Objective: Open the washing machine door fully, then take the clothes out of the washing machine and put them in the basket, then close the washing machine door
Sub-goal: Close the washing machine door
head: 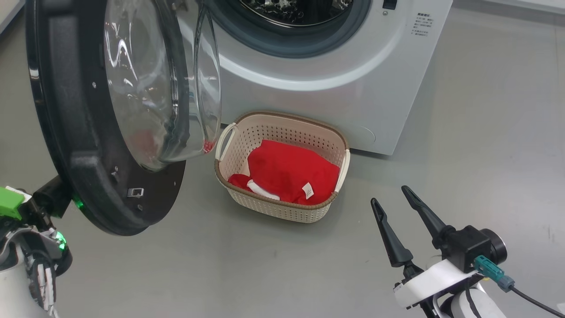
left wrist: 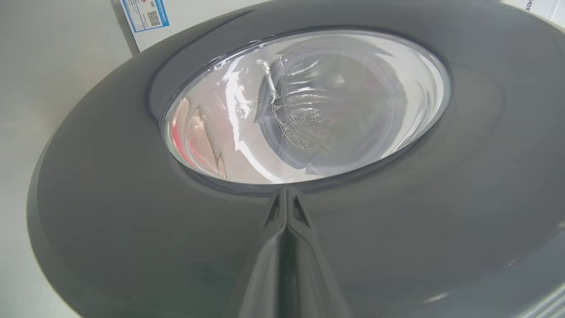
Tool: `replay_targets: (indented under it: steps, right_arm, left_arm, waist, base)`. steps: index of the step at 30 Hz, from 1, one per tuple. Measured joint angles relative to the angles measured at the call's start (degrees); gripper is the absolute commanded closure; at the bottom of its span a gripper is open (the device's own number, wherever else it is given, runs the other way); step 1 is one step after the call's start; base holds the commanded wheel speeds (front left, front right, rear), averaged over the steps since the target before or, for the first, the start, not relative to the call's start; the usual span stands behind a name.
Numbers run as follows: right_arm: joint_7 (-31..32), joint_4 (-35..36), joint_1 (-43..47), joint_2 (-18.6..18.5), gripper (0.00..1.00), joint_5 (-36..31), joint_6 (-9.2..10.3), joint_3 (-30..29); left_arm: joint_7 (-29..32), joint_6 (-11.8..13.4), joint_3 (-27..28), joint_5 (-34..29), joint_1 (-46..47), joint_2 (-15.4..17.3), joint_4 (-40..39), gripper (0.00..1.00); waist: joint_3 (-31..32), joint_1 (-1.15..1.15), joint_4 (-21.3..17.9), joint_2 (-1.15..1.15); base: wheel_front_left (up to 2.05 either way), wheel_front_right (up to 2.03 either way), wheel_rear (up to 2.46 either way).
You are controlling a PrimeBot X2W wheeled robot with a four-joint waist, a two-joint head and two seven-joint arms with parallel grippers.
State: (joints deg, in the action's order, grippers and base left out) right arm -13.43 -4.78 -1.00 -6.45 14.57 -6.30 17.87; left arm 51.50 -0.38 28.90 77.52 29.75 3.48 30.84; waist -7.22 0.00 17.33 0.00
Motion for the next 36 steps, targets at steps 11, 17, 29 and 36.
replay_targets:
  steps: [11, 17, 29, 36]
  right_arm:
    - [-0.5, -0.9, 1.4, 0.2, 0.0, 0.8, 0.91, -1.1]
    - [-0.5, -1.2, 2.1, 0.7, 0.0, 1.1, 0.93, -1.1]
    - [-0.5, -1.4, 3.9, 1.0, 0.0, 1.7, 1.41, -1.4]
    - [-0.5, -1.3, 3.9, 1.0, 0.0, 1.7, 1.41, -1.1]
  left_arm:
    - [-6.2, -5.4, -6.4, -13.6, -9.9, 2.7, -9.2, 1.0]
    - [-13.7, -6.5, -9.1, -24.2, -16.5, 6.3, -14.7, 1.0]
    - [-31.5, -6.5, -13.9, -38.0, -26.4, 8.8, -21.8, 1.0]
    - [-41.1, -6.5, -19.3, -44.5, -30.8, 9.8, -25.2, 1.0]
  waist:
    - [2.4, 0.0, -0.2, 0.0]
    - [3.6, 0.0, 0.0, 0.0]
    - [5.6, 0.0, 1.2, 0.0]
    - [6.0, 0.0, 1.7, 0.0]
  base:
    - [0.0, 0.0, 0.0]
    - [0.0, 0.0, 0.0]
    - [0.0, 0.0, 0.0]
    - [0.0, 0.0, 0.0]
